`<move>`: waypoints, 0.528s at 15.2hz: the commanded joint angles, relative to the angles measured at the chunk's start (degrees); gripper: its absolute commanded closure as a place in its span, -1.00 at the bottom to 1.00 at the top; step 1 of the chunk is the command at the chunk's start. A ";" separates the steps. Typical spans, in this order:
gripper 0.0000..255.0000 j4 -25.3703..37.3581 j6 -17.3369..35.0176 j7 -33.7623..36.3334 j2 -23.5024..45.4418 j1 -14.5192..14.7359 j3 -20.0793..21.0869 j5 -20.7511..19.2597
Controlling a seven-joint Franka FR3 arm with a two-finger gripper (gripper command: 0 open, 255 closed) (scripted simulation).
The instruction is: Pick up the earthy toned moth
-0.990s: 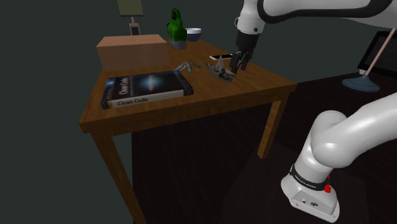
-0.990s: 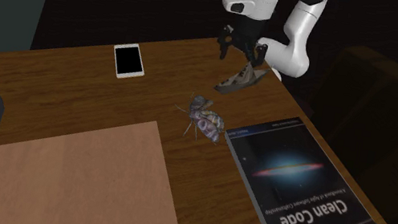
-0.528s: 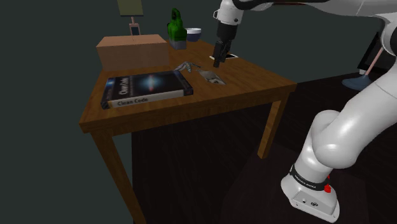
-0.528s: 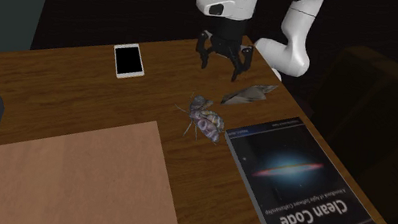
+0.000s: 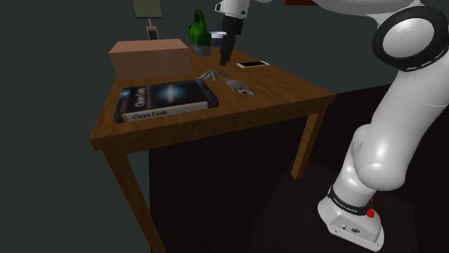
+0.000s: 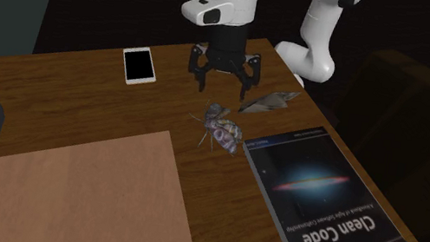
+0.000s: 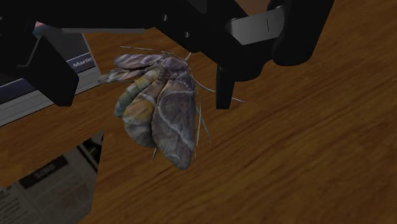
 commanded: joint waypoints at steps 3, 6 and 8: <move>-1.00 4.06 -0.46 -2.76 3.94 0.04 -0.08 1.76; -1.00 0.57 2.13 -3.01 3.03 0.15 0.02 1.60; -1.00 -1.62 3.82 -3.18 2.52 0.20 0.07 1.52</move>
